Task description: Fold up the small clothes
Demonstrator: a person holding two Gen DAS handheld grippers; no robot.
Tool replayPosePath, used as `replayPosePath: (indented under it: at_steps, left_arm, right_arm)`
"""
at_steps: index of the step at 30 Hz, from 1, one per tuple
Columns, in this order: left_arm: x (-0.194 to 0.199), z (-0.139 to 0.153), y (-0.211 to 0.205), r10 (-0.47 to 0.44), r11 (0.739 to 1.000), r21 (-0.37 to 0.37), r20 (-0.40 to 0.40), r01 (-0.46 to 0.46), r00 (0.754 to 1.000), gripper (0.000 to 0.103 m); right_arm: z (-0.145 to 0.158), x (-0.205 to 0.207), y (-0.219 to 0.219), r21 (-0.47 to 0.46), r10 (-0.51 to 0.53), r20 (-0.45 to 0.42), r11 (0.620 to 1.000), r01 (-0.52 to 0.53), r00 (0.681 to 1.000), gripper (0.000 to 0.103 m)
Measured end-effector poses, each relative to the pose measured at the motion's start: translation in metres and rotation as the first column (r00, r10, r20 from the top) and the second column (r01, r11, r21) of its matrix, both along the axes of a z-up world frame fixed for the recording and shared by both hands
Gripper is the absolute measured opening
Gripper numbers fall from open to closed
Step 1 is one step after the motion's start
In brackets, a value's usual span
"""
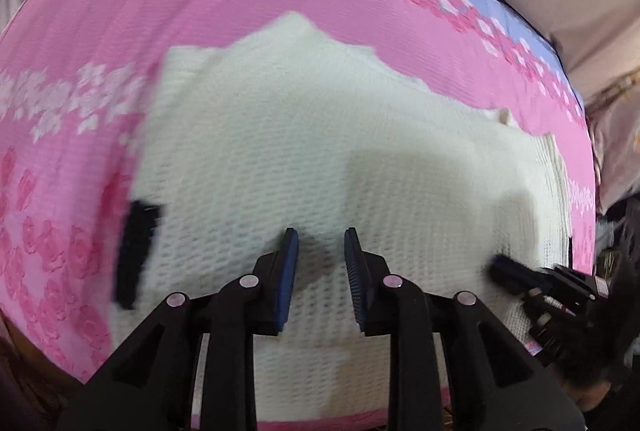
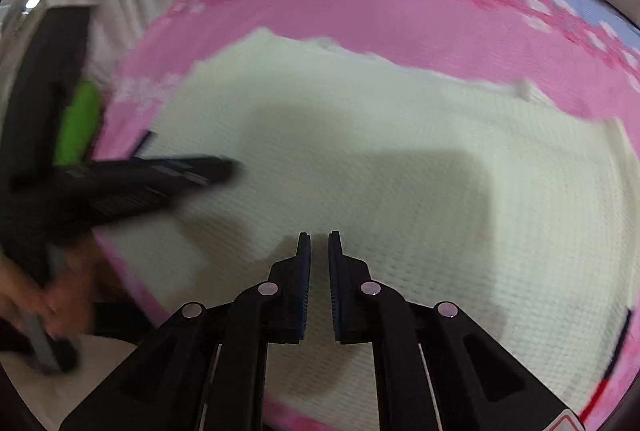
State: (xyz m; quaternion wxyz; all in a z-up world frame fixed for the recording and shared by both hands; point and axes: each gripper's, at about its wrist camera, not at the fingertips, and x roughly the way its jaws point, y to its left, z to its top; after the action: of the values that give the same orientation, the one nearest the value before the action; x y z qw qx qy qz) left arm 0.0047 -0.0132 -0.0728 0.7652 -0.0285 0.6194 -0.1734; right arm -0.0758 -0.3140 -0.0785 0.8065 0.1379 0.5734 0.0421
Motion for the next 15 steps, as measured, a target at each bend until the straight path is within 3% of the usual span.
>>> replayPosePath:
  at_steps: [2,4,5,6,7,8,10,12,14,15]
  left_arm:
    - [-0.001,-0.005,0.025,0.045,0.999,0.006,-0.014,-0.045,0.999,0.023]
    - [-0.005,-0.009,0.043,0.070,0.997,0.011,-0.021,-0.070,0.997,0.021]
    - [-0.009,-0.011,0.052,0.080,0.997,-0.002,-0.021,-0.080,0.997,0.014]
    - [-0.013,-0.013,0.055,0.083,0.997,-0.004,-0.021,-0.083,0.996,0.014]
    - [-0.014,-0.012,0.057,0.085,0.996,0.002,-0.020,-0.085,0.996,0.014]
    - [-0.016,-0.009,0.058,0.092,0.996,0.008,-0.023,-0.091,0.996,0.013]
    - [-0.018,0.003,0.056,0.106,0.994,-0.007,-0.030,-0.106,0.994,0.016]
    - [-0.024,0.013,0.045,0.063,0.998,-0.006,-0.004,-0.063,0.998,0.036]
    - [-0.026,0.004,0.036,0.014,0.997,0.071,-0.005,-0.014,1.000,0.037]
    - [-0.027,-0.006,0.037,0.008,0.995,0.101,-0.022,-0.005,1.000,0.036]
  right_arm:
    - [-0.005,-0.040,-0.058,0.013,-0.171,-0.030,0.985,0.172,0.985,0.000]
    - [-0.007,-0.088,-0.114,-0.002,-0.338,-0.060,0.941,0.338,0.939,0.000]
    - [-0.010,-0.110,-0.136,-0.011,-0.400,-0.072,0.916,0.400,0.914,0.000]
    - [-0.012,-0.128,-0.154,0.082,-0.439,-0.064,0.893,0.443,0.896,0.000]
    - [-0.013,-0.137,-0.162,0.104,-0.478,-0.071,0.869,0.483,0.876,0.000]
    - [-0.010,-0.139,-0.163,0.070,-0.499,-0.076,0.861,0.504,0.863,0.000]
    - [0.003,-0.127,-0.148,-0.008,-0.471,-0.043,0.882,0.471,0.881,0.000]
    - [0.015,-0.105,-0.120,0.014,-0.402,0.005,0.916,0.401,0.916,0.012]
    - [0.013,-0.076,-0.083,0.002,-0.276,0.010,0.961,0.276,0.961,0.011]
    - [0.002,-0.070,-0.070,-0.064,-0.221,-0.010,0.973,0.220,0.975,0.004]
